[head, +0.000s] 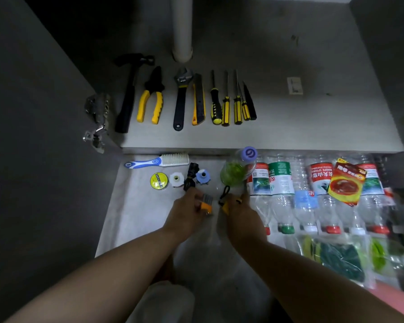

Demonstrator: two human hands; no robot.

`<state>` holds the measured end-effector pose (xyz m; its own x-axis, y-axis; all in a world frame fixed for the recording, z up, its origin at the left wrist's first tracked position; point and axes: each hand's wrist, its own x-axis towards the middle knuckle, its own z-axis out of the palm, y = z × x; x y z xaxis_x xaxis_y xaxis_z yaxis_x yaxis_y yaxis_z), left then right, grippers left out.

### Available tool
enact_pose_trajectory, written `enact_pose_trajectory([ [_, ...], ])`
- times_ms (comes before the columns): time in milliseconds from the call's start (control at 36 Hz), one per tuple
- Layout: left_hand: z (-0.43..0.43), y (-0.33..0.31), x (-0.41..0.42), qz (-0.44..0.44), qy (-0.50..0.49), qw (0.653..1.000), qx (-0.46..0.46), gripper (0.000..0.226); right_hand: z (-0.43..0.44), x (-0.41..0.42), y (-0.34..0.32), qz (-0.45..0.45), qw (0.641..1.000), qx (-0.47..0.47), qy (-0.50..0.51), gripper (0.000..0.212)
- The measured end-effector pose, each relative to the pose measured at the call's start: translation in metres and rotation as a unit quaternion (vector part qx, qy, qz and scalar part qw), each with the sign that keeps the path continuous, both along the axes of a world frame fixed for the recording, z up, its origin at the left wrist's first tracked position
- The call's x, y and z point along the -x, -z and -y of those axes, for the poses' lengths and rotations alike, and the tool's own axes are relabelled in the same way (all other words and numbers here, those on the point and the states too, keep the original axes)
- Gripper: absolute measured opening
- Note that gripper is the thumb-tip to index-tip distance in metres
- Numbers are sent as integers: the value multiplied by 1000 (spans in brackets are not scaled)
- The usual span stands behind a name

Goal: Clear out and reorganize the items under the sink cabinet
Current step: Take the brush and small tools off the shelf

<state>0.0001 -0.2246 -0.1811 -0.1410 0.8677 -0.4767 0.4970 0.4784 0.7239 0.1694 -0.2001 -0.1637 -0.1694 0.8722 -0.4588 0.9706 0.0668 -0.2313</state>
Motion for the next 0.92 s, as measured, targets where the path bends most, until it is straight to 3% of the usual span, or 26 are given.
enact_pose_trajectory([
  [83, -4, 2, -4, 2, 7, 1000, -13, 30, 3, -1, 2, -11, 1000, -6, 4, 56],
  [194, -9, 5, -8, -7, 8, 1000, -12, 28, 17, -2, 5, 17, 998, -40, -46, 53],
  [361, -9, 5, -11, -35, 26, 999, -24, 19, 31, -8, 10, 36, 993, -14, -108, 72],
  [611, 2, -2, -12, -67, 93, 992, -43, 42, 24, -9, 8, 49, 994, -12, -95, 74],
  [722, 4, -6, -9, -64, 102, 992, -39, 45, 16, -9, 3, 19, 997, -2, -70, 68],
  [833, 2, -13, -8, -61, 81, 993, -57, 35, 7, -18, -10, -58, 994, -50, -76, 39],
  [917, -5, -23, -5, -41, 61, 992, -98, 24, -8, -31, -24, -51, 988, -92, -116, 21],
])
